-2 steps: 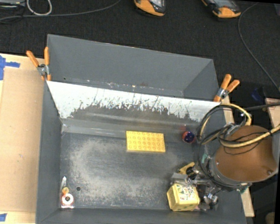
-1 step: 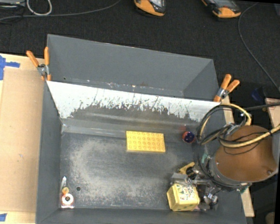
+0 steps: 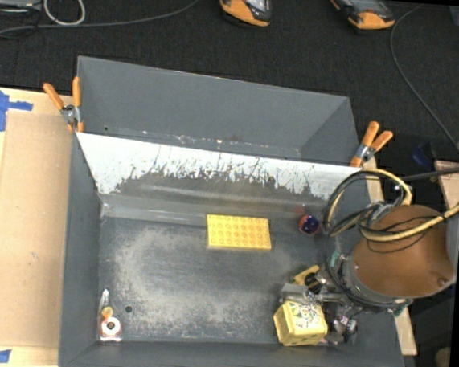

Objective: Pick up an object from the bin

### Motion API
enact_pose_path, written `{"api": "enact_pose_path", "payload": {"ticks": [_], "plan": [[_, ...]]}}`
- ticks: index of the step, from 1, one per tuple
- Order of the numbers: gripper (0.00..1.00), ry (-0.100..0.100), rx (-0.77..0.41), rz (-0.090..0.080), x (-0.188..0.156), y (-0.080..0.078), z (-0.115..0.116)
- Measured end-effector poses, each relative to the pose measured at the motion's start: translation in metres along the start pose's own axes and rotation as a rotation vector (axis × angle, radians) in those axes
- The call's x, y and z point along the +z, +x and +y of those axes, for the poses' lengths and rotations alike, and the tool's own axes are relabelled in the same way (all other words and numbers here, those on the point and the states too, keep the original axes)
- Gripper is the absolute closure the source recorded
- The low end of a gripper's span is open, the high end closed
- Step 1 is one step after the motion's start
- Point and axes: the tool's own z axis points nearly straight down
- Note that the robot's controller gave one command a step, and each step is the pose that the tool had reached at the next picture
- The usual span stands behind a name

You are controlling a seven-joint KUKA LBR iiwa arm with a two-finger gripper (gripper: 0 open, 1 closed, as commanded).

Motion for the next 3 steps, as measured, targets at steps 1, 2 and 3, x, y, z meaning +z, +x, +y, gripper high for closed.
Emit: {"api": "enact_pose_path", "payload": {"ticks": [1,2,3], "plan": [[1.00,0.005,-0.001,-0.005,-0.002,-0.002,-0.002],[1.00,0.001,0.000,-0.003,-0.021,-0.002,0.000],[1.00,0.000,0.003,-0.003,-0.044,-0.003,-0.001]]}}
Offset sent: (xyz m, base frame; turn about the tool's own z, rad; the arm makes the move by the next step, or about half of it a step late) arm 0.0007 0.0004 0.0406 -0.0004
